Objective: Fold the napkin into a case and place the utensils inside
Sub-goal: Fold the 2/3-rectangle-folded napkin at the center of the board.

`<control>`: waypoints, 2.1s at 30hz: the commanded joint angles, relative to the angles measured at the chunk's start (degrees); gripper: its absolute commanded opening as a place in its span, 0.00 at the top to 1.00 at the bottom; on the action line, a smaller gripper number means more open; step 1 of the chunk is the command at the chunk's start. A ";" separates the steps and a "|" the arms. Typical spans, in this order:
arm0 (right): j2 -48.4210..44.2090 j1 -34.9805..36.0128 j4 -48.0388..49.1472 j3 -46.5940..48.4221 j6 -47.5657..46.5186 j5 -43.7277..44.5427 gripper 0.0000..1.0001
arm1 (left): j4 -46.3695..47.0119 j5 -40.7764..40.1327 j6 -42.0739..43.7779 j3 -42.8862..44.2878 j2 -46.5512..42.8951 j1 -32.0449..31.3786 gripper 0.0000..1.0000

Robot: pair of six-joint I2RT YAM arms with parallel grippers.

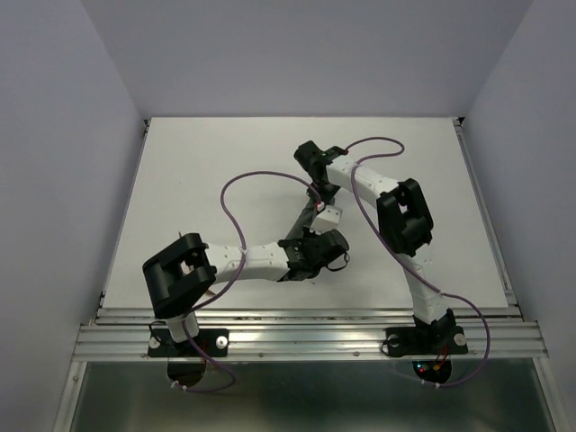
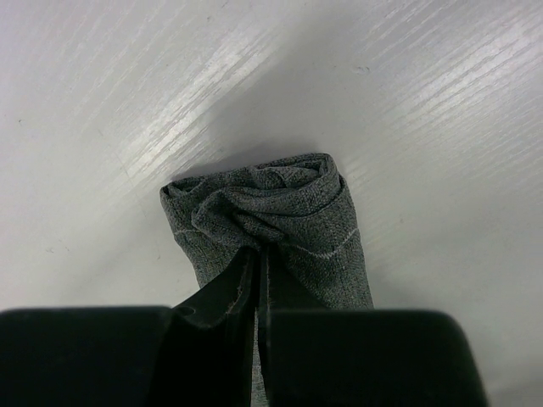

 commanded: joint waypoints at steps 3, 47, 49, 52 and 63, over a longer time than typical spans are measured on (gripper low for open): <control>3.03 -1.37 -4.93 -3.63 -1.87 2.37 0.99 | 5.87 6.87 -0.87 -7.07 -9.45 6.54 1.00; -24.99 -1.90 32.41 -28.84 -26.03 -4.40 0.37 | 27.25 40.98 -8.52 -30.72 -13.24 28.26 1.00; -27.89 -1.90 34.52 -32.43 -26.82 -5.10 0.37 | 26.81 41.60 -8.52 -30.37 -13.86 28.43 1.00; -29.92 -1.90 36.37 -35.34 -28.32 -6.06 0.41 | 25.59 42.48 -8.34 -29.84 -14.30 28.70 1.00; -29.32 1.44 39.01 -39.57 -30.17 -11.87 0.86 | 24.88 45.29 -8.52 -28.78 -13.68 29.58 1.00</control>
